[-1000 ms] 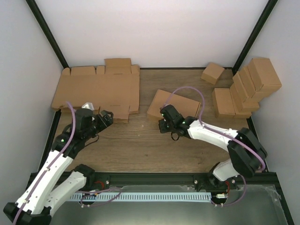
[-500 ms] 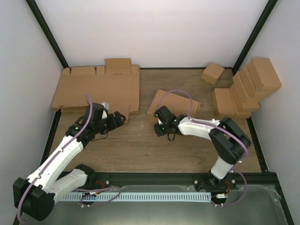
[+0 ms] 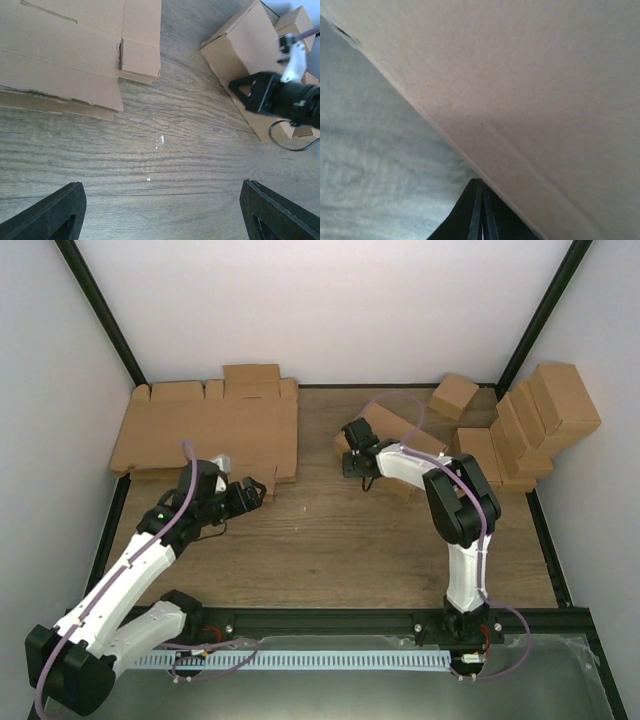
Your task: Fold the paper box
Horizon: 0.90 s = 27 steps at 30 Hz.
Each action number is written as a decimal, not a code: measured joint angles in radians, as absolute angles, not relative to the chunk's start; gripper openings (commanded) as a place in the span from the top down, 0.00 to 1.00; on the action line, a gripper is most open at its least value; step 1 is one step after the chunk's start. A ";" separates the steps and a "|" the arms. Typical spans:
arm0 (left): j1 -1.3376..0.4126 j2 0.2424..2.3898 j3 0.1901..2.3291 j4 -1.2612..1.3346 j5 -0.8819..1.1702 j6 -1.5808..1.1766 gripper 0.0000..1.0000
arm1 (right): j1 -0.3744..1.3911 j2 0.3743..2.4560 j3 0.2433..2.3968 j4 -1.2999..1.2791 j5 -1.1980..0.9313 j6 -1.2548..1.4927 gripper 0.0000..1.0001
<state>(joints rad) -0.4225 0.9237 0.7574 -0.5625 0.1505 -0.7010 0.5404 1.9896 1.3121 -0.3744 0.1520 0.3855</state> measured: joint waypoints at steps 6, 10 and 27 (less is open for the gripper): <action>-0.422 0.933 0.757 -0.540 0.182 -0.649 0.13 | 0.520 1.897 1.322 -0.374 0.138 0.377 0.92; -0.422 0.993 0.757 -0.496 0.259 -0.617 0.13 | 0.530 1.672 1.164 -0.359 0.118 0.381 0.71; -0.498 1.456 0.876 -0.245 0.324 -0.604 0.29 | 0.462 1.276 0.792 -0.369 -0.073 0.383 0.86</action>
<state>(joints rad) -0.4984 1.4555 0.8764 -0.2447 0.3241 -0.6044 0.4618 1.2762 0.7921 -0.3687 -0.0734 0.3828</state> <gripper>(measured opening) 0.698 0.285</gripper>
